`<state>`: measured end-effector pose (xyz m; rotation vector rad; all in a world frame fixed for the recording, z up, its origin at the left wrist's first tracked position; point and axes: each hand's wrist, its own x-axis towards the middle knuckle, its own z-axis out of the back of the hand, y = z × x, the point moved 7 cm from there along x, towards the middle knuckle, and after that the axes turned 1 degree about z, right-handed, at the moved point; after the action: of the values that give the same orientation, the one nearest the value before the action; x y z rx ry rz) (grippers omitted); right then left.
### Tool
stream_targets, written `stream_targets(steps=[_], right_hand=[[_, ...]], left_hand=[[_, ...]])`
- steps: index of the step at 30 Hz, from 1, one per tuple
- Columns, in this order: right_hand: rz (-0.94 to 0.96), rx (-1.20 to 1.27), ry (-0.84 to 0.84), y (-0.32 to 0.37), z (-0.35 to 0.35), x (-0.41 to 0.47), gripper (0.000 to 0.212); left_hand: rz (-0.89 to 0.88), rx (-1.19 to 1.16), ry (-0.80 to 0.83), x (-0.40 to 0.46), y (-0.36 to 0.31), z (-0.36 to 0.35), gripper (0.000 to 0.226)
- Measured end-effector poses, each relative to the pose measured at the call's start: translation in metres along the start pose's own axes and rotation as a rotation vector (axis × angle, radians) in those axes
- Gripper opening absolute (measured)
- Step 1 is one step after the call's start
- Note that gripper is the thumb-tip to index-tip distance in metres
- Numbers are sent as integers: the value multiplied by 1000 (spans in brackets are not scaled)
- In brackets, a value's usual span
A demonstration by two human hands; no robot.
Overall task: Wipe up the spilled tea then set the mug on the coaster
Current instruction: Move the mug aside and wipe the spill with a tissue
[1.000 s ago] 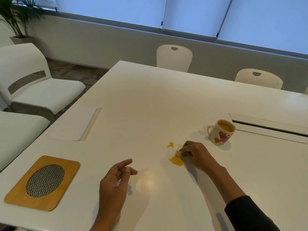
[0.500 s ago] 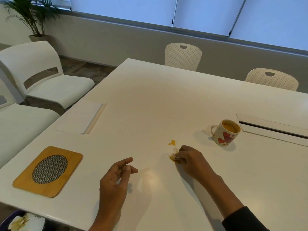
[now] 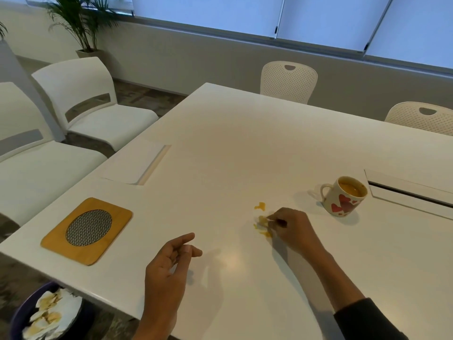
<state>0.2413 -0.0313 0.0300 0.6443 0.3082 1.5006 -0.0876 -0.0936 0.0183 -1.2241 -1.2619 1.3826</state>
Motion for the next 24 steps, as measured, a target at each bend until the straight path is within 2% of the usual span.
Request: stream_targets(steps=[2, 5, 7, 9, 11, 13, 15, 18, 21, 24], right_hand=[[-61, 26, -69, -7, 6, 6, 11], [46, -50, -53, 5, -5, 6, 6], [135, -191, -24, 15, -16, 0, 10], [166, -308, 1, 18, -24, -5, 9], [134, -292, -28, 19, -22, -3, 8], [2, -139, -106, 15, -10, 1, 5], [-242, 91, -162, 1, -2, 1, 5], [-601, 760, -123, -5, -25, -6, 19], [-761, 1205, 4, 32, -58, -6, 19], [-800, 1450, 135, 88, -91, 1, 24]], left_hand=[[-5, 1, -10, -3, 0, 3, 24], [-7, 0, -10, -6, 1, 8, 24], [-7, -6, 1, -6, 1, 11, 26], [-14, -9, 17, -4, 0, 14, 27], [-17, -18, 33, -1, -1, 20, 27], [-16, -26, 45, 3, -1, 29, 26], [-15, -39, 54, 7, -1, 40, 25], [3, -55, 56, 14, 1, 63, 25], [20, -73, 49, 22, 2, 87, 27], [15, -97, 67, 32, -2, 110, 27]])
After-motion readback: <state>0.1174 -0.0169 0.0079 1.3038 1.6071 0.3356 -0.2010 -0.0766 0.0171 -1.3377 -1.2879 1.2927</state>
